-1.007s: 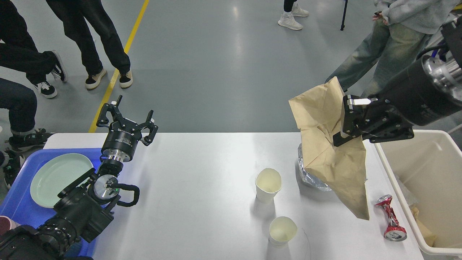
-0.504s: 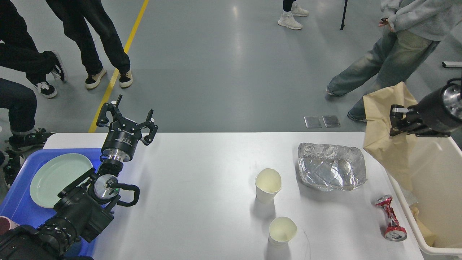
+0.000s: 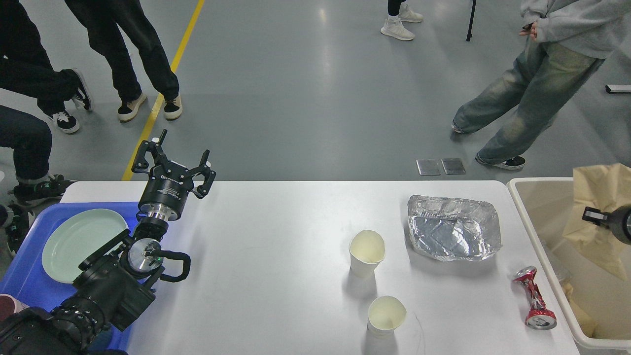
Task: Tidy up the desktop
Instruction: 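Lift the beige cloth with the right gripper and drop it into the white bin, then move the right gripper to the foil tray and grasp its edge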
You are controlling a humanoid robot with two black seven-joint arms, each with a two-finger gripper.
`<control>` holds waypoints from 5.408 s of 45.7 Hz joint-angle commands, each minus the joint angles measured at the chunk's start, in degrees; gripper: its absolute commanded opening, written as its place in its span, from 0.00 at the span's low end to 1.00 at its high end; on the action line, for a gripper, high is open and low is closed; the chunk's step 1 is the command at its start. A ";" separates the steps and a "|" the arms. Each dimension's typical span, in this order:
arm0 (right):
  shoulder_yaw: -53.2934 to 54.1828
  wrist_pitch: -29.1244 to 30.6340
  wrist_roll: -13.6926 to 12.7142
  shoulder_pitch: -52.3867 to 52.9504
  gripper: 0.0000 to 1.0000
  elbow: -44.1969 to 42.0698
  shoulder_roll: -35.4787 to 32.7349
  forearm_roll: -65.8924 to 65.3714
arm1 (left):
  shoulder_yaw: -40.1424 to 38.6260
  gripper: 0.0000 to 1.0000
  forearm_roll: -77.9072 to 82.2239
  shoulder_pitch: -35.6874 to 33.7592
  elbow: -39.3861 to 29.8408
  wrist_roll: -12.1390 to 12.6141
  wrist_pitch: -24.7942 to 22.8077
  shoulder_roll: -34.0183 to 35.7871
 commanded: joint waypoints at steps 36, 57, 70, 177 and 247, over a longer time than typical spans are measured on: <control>6.23 14.93 0.37 9.21 1.00 -11.24 -0.86 1.58 | 0.00 0.97 0.01 0.00 -0.01 0.00 0.00 0.00; 9.39 30.33 0.28 60.72 1.00 44.01 10.83 -10.10 | 0.00 0.97 0.01 0.00 -0.01 0.00 0.00 0.00; 15.02 28.49 -1.21 69.62 1.00 61.97 17.86 -10.37 | 0.00 0.97 0.01 0.00 -0.01 0.00 0.00 0.00; 16.60 -6.93 -1.30 34.28 1.00 60.57 6.09 12.92 | -0.08 0.97 0.01 0.44 -0.01 -0.09 -0.18 0.00; 27.33 -7.81 -1.83 0.53 0.00 20.14 14.08 22.32 | 0.00 0.97 0.01 0.35 0.08 -0.09 0.00 0.09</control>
